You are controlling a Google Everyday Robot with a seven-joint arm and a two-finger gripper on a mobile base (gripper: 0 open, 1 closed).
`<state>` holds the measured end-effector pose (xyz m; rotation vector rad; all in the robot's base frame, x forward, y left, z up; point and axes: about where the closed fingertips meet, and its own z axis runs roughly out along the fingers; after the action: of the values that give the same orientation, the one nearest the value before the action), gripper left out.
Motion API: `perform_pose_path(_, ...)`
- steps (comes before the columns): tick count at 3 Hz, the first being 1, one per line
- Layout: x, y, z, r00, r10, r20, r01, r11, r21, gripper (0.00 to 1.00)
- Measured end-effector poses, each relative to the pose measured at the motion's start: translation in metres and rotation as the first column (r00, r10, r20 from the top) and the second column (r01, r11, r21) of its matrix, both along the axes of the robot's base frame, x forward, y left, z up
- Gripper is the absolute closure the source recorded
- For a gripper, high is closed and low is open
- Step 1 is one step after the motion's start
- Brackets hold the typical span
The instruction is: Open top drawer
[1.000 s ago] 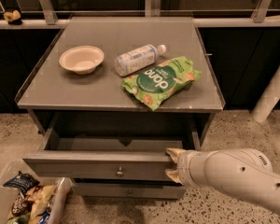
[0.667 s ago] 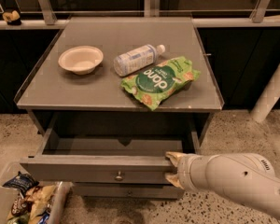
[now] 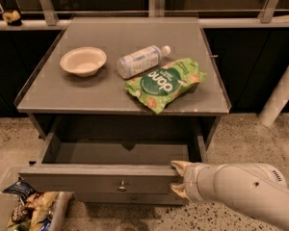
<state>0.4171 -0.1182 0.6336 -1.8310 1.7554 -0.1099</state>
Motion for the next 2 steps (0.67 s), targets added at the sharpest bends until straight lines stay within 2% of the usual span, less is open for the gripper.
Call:
perform_pose_path(1,-0.001,0.000,0.001,1.0000,0.000,0.000,0.000,1.000,0.000,1.00)
perform_pose_path(2,-0.013,0.001,0.000,0.9999,-0.006,-0.010,0.006,1.000,0.008,1.00)
